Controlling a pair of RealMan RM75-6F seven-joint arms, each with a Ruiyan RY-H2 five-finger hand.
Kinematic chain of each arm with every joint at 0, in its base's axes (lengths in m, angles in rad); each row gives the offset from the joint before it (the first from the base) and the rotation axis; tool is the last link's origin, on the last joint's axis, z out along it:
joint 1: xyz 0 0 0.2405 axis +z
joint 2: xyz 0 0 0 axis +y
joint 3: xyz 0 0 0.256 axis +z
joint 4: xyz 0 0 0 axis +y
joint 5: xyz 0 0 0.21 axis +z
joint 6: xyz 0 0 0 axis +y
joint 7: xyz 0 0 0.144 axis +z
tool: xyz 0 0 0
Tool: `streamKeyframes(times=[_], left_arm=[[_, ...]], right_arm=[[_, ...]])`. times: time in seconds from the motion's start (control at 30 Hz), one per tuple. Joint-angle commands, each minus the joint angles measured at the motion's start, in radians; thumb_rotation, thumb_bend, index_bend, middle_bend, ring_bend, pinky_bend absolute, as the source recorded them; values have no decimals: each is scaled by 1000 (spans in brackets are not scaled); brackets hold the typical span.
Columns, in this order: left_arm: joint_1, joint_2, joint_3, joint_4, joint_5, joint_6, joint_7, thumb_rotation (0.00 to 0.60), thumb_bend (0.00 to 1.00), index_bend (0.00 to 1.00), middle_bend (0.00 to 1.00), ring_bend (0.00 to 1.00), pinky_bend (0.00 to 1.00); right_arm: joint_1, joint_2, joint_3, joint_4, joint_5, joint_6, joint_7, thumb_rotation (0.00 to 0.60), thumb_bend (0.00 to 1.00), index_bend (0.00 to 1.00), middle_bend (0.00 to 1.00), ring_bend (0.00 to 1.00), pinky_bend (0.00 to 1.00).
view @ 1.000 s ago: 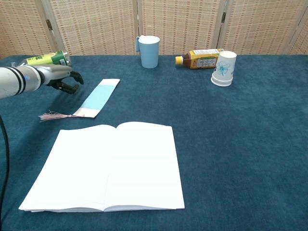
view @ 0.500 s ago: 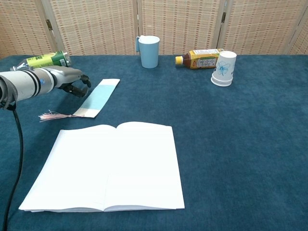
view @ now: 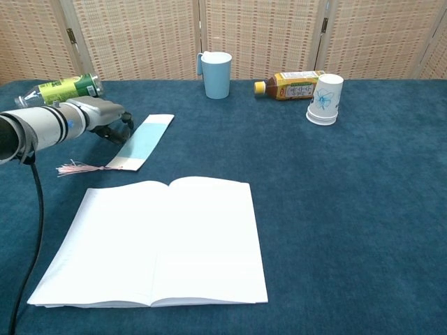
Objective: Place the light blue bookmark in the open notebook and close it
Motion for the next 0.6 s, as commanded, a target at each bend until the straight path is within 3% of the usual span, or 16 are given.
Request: streamKeyframes(times=[0.03, 0.33, 0.6], left_arm=[[-3, -12, -3, 14, 2, -3, 6, 286, 649, 214, 159, 79, 113], [-13, -30, -18, 18, 21, -17, 3, 286, 649, 214, 159, 79, 114], [-16, -11, -12, -76, 114, 17, -31, 285, 649, 216, 159, 79, 113]], right_arm=[[-1, 0, 0, 1, 2, 0, 0, 600, 292, 78, 154, 62, 101], [-7, 1, 0, 1, 3, 6, 1, 600, 291, 78, 154, 62, 101], [-15, 1, -2, 2, 0, 16, 2, 600, 292, 78, 154, 62, 101]])
